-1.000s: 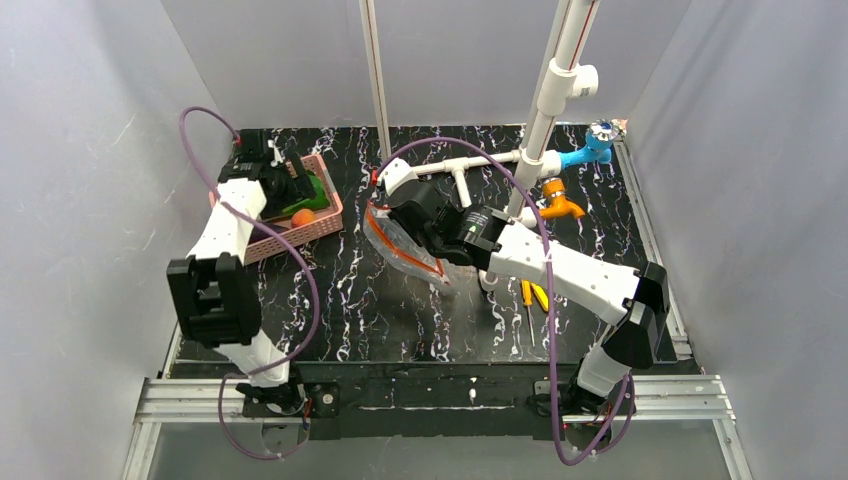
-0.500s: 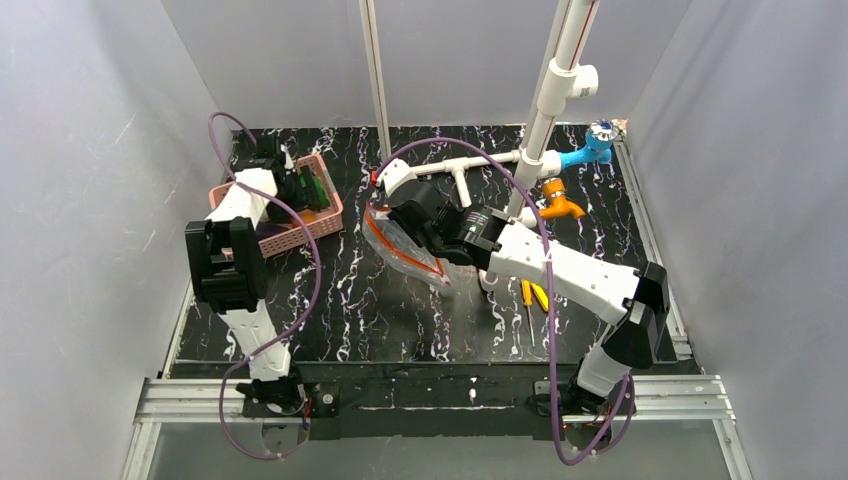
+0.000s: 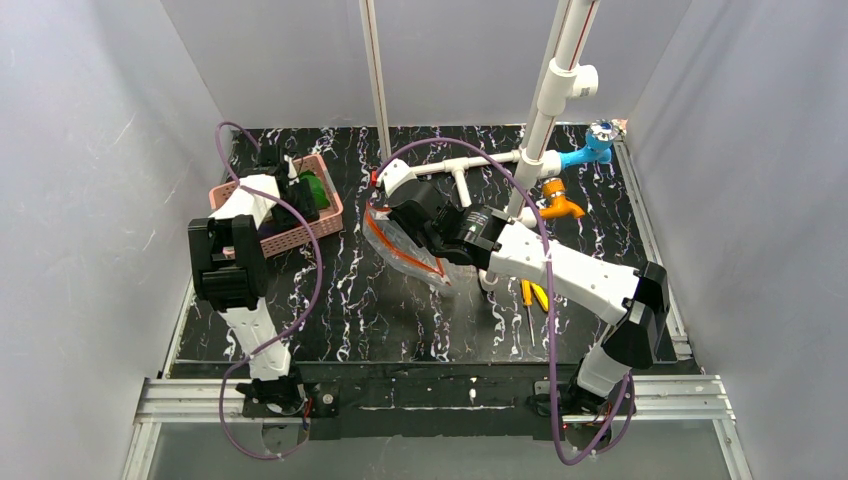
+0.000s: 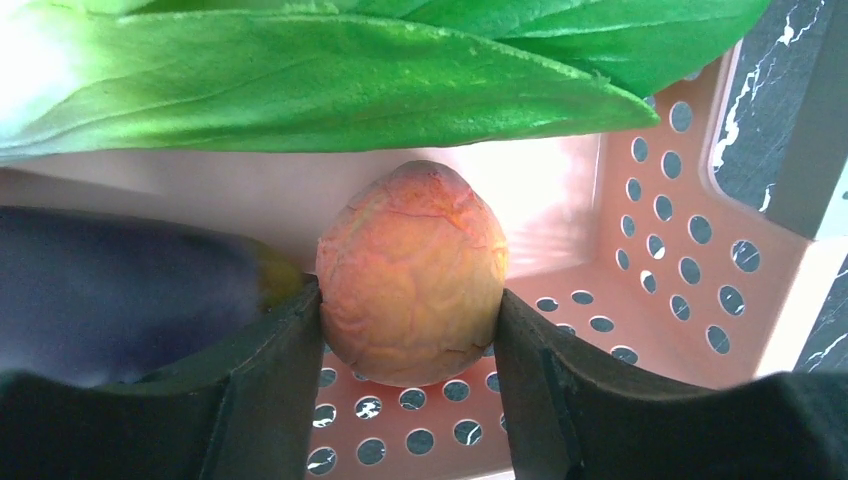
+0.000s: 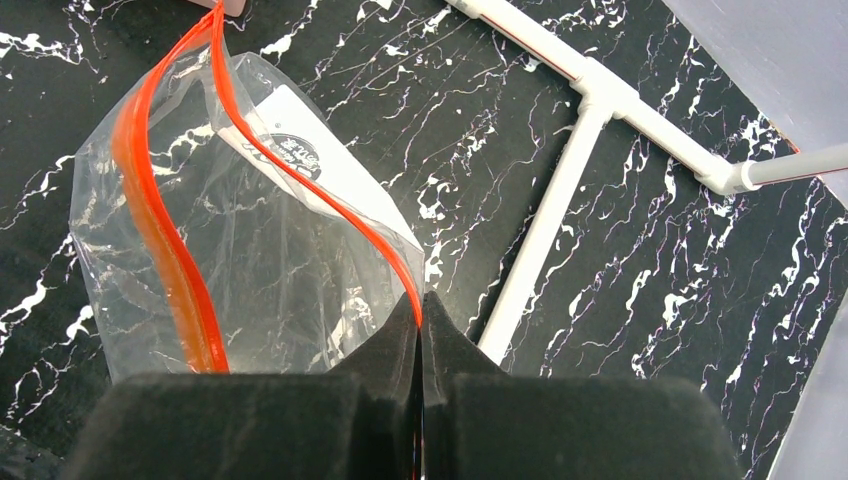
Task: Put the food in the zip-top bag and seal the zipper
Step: Pick up the fake fruit from the bin, then place the fake fruit in the zipper food storage bag.
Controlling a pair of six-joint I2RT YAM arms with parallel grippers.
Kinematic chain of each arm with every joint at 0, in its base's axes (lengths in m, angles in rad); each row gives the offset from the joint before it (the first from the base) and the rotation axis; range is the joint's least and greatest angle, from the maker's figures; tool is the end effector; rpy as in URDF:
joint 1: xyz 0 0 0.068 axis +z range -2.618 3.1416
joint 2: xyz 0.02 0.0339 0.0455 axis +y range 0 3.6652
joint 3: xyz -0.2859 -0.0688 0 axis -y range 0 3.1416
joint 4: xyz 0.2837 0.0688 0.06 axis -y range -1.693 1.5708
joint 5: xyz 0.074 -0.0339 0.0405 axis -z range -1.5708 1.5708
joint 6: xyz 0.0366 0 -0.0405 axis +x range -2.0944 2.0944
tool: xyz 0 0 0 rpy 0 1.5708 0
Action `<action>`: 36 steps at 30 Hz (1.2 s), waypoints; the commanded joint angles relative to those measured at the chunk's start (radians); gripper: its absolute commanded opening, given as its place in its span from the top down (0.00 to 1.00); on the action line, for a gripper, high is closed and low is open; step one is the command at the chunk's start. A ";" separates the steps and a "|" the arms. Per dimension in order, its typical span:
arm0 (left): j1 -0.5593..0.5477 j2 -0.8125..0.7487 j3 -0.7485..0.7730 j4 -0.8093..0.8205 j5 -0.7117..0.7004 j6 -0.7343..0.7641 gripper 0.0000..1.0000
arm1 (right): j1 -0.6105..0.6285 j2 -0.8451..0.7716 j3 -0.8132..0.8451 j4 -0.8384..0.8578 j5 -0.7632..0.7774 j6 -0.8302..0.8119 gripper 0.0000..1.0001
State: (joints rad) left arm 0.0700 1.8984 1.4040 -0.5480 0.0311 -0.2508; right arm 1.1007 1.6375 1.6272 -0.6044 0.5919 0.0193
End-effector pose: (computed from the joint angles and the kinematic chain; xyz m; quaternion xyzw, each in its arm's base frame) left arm 0.4449 0.0301 0.2069 -0.1501 0.9534 -0.0385 0.2587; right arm 0.2033 0.3551 0.3956 -0.3221 0.7972 0.0143 0.5104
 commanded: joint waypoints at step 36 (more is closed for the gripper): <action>-0.027 -1.357 -0.720 0.582 0.714 -0.814 0.78 | -0.004 0.061 0.177 -0.098 -0.166 0.065 0.99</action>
State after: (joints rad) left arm 0.0666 0.5461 0.7399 -0.2264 0.6765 -0.8993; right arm 1.1007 1.7100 1.7676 -0.6949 0.4763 0.0570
